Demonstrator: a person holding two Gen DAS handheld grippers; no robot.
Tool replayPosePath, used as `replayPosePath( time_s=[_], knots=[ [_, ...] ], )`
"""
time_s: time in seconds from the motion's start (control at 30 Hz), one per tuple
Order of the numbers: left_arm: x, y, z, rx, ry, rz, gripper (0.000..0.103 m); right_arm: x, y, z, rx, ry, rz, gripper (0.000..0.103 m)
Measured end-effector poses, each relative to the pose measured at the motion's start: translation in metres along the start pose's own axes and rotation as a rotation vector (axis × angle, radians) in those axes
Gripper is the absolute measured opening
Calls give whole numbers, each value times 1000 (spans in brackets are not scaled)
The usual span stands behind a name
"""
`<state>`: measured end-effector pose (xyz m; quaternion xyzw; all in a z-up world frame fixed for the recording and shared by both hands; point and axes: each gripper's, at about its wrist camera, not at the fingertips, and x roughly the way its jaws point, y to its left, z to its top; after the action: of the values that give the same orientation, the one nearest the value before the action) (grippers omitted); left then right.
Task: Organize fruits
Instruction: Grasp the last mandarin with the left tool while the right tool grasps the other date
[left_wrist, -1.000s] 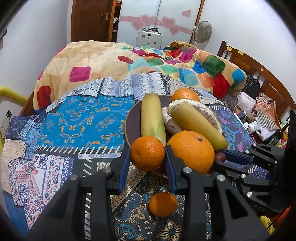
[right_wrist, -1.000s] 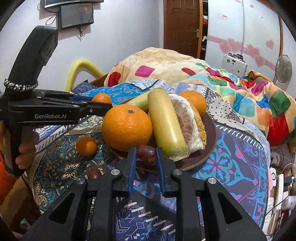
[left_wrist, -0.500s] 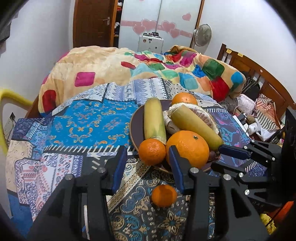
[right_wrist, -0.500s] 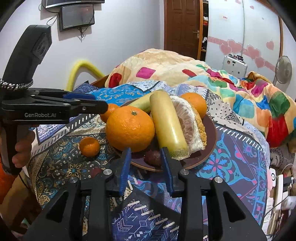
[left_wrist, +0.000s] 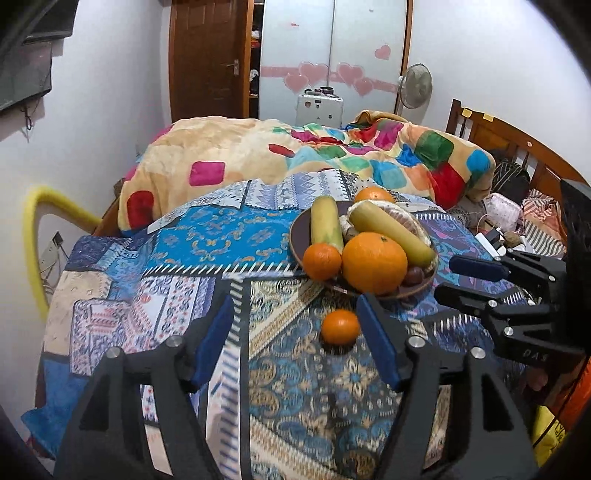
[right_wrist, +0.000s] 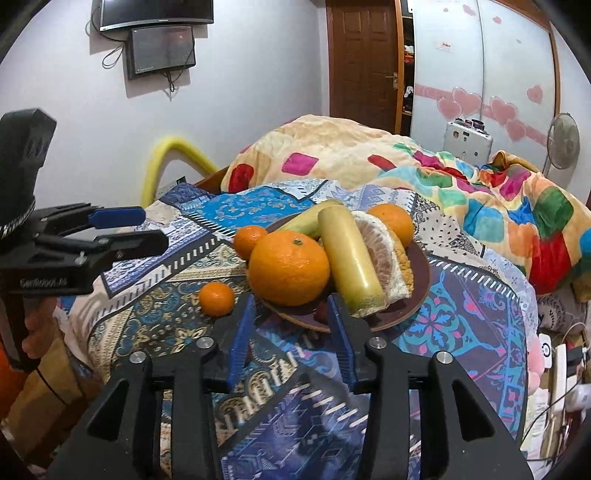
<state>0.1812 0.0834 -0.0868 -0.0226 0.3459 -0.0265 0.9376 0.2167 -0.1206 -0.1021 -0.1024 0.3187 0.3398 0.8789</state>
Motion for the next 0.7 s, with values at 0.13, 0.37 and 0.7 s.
replayPosePath(
  time_s=[0.13, 0.37, 0.7],
  knots=[
    [0, -1, -14, 2, 18, 9, 73, 7, 9, -7, -12, 29, 17, 44],
    [12, 10, -33, -51, 43, -6, 73, 34, 23, -18, -56, 121, 42, 44],
    [24, 16, -42, -55, 90, -31, 73, 54, 27, -22, -78, 182, 50, 26]
  ],
)
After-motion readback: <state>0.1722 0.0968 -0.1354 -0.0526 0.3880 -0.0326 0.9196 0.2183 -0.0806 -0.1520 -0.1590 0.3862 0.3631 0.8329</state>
